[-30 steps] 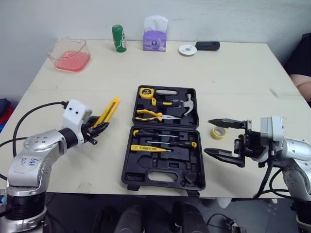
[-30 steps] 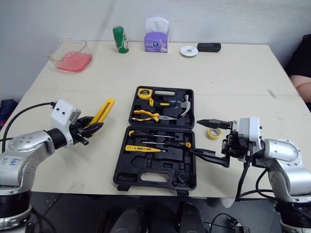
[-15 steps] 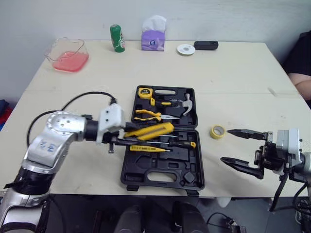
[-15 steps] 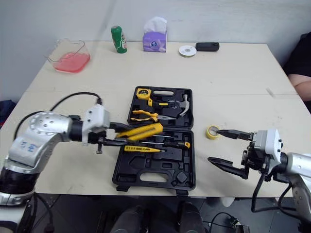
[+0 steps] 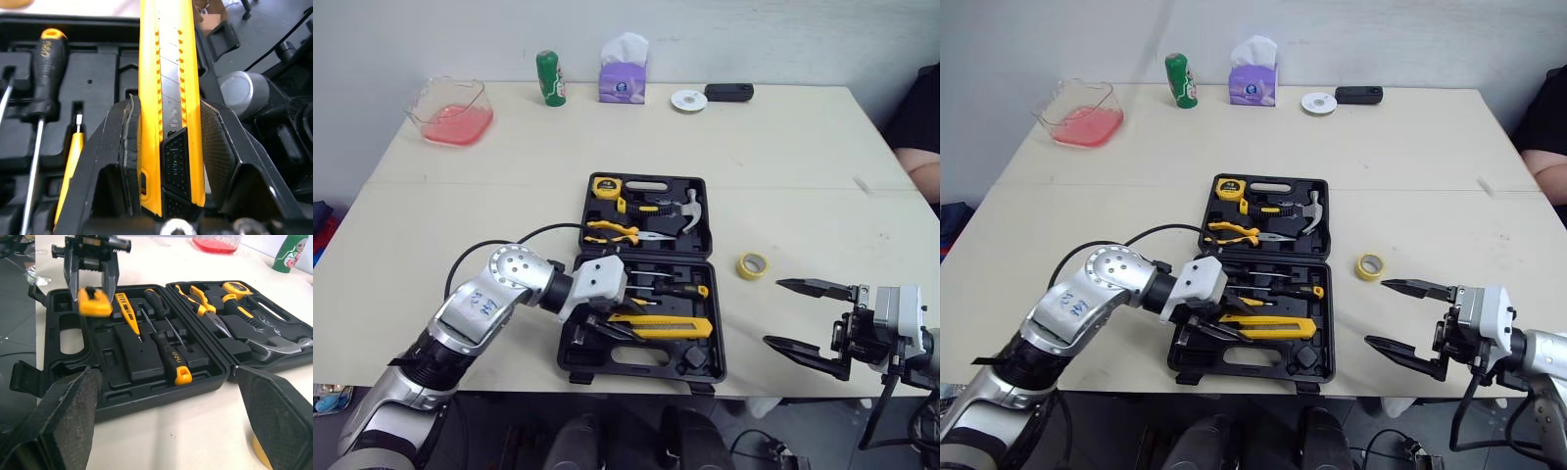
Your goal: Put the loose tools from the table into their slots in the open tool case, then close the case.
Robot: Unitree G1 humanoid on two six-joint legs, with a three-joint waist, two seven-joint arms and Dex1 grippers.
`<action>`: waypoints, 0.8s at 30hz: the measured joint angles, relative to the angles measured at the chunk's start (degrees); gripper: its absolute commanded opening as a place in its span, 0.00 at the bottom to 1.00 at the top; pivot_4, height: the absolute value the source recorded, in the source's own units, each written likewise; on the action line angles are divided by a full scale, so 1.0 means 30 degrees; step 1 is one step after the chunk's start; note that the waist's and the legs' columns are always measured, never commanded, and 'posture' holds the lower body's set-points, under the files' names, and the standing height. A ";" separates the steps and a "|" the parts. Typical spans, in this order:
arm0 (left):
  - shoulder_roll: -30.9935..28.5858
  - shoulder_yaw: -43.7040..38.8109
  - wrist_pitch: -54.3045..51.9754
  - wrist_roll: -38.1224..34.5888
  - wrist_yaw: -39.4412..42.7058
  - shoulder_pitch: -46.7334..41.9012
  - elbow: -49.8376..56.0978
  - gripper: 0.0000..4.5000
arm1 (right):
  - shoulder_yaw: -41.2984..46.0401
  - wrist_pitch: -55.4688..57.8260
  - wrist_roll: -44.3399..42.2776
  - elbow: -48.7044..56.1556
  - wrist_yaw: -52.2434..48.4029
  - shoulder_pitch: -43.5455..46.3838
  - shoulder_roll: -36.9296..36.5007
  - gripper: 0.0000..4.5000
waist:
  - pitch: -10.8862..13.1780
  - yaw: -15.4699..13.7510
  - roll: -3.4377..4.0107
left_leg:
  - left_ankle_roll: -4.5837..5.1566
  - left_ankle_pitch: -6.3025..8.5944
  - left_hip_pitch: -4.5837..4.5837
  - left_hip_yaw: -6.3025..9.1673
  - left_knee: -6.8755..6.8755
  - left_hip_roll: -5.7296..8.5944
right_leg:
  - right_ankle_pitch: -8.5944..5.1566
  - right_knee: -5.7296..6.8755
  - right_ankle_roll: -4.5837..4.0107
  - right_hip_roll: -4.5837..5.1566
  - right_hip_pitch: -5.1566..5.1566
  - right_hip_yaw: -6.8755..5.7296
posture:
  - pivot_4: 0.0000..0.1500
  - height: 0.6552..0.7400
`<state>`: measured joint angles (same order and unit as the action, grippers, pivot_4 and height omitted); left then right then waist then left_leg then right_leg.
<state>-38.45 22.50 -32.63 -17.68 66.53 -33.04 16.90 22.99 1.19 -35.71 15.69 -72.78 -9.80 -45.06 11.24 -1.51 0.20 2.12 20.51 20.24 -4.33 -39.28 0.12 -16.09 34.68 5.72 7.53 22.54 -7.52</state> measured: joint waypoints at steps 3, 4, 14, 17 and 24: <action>-0.0270 0.0233 0.0106 0.0544 0.0017 0.0020 -0.0043 0.29 | 0.0000 0.0006 -0.0004 0.0092 0.0196 -0.0017 0.0024 1.00 | 0.0000 -0.0007 0.0000 | 0.0001 0.0000 0.0004 0.0006 0.0000 0.0001 | 0.0000 -0.0005 0.0000 0.0003 0.0000 -0.0003 | 1.00 1.00; -0.0484 0.0255 0.0200 0.0755 0.0155 0.0052 -0.0060 0.29 | 0.0001 0.0014 -0.0010 0.0193 0.0247 -0.0069 0.0023 1.00 | 0.0000 -0.0009 0.0001 | 0.0001 0.0000 0.0004 0.0008 0.0000 0.0002 | 0.0000 -0.0006 0.0000 0.0003 0.0000 -0.0005 | 1.00 1.00; -0.0528 0.0422 -0.0639 0.1442 -0.0087 0.0098 -0.0178 0.29 | 0.0003 -0.0023 -0.0038 0.0300 -0.0019 -0.0202 0.0017 1.00 | 0.0000 -0.0024 0.0000 | 0.0003 0.0000 0.0005 0.0022 -0.0009 0.0006 | 0.0000 -0.0006 0.0001 0.0004 -0.0012 -0.0007 | 1.00 1.00; -0.0545 0.0556 -0.0836 0.1794 -0.0292 0.0067 -0.0443 0.29 | 0.0000 -0.0464 -0.0019 -0.0222 -0.0588 -0.0141 0.0019 1.00 | 0.0000 -0.0018 0.0000 | 0.0003 0.0000 0.0002 0.0023 -0.0008 0.0005 | 0.0000 -0.0003 0.0000 0.0000 -0.0013 -0.0010 | 1.00 1.00; -0.0695 0.0744 -0.0765 0.2055 -0.0303 -0.0006 -0.0362 0.29 | -0.0006 -0.1640 0.0153 -0.1709 -0.1570 -0.0143 0.0129 1.00 | -0.0001 0.0021 0.0001 | 0.0001 -0.0001 -0.0013 0.0021 -0.0008 -0.0001 | -0.0001 0.0005 -0.0002 -0.0001 -0.0023 -0.0007 | 1.00 1.00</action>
<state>-40.53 24.74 -34.92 -11.52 65.62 -33.06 15.81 22.97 -3.73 -35.25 10.56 -77.48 -10.23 -44.68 11.24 -1.45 0.20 2.12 20.50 20.20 -4.26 -39.31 0.12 -16.10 34.70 5.71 7.53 22.47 -7.54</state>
